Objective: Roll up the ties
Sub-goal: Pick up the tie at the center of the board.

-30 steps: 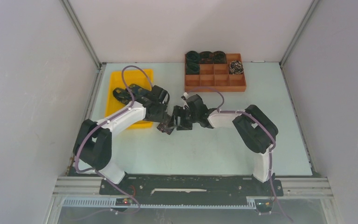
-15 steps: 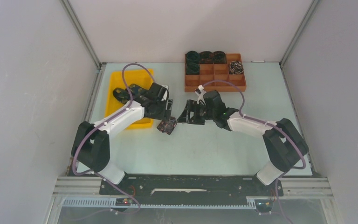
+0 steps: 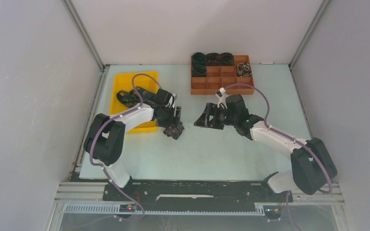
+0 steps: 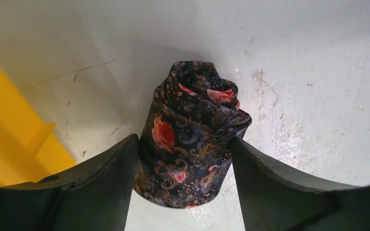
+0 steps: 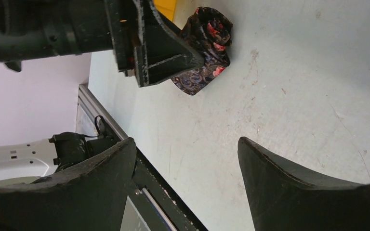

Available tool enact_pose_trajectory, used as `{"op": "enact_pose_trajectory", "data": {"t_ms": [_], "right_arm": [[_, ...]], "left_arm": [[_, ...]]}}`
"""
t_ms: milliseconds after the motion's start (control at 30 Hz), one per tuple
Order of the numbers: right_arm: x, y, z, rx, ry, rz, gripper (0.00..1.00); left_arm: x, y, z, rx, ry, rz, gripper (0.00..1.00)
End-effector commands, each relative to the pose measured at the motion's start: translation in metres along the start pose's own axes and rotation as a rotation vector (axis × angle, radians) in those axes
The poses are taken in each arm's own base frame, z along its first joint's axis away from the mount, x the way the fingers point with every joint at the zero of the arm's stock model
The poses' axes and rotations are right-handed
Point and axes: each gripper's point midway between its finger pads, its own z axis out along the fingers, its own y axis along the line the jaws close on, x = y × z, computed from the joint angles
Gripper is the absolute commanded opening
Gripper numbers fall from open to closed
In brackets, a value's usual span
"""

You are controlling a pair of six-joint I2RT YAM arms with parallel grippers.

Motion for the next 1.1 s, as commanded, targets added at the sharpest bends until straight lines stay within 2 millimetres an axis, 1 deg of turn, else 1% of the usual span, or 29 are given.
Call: {"op": "enact_pose_trajectory", "data": {"t_ms": [0, 167, 333, 500, 633, 767, 900, 1067], "right_arm": [[-0.003, 0.006, -0.015, -0.024, -0.026, -0.035, 0.80], [-0.002, 0.001, -0.015, -0.010, -0.028, -0.031, 0.80], [0.005, -0.005, -0.002, 0.003, -0.008, -0.007, 0.80], [0.016, -0.009, 0.021, 0.003, 0.022, 0.014, 0.80], [0.030, -0.012, 0.043, -0.014, 0.060, 0.051, 0.80], [0.035, -0.014, 0.062, -0.035, 0.081, 0.081, 0.77], [0.037, -0.019, 0.079, -0.034, 0.101, 0.098, 0.68], [0.042, -0.022, 0.094, -0.046, 0.128, 0.113, 0.57]], "left_arm": [[-0.002, -0.009, 0.014, 0.098, 0.006, -0.046, 0.75], [0.001, -0.019, 0.015, 0.156, 0.013, -0.119, 0.71], [0.011, -0.035, 0.014, 0.236, 0.021, -0.247, 0.66], [0.018, -0.044, 0.011, 0.263, 0.012, -0.261, 0.66], [0.019, -0.043, 0.006, 0.265, 0.003, -0.246, 0.71], [0.026, -0.040, 0.007, 0.258, 0.015, -0.234, 0.73], [0.035, -0.039, 0.009, 0.264, 0.027, -0.243, 0.72], [0.038, -0.045, 0.007, 0.304, 0.019, -0.257, 0.67]]}}
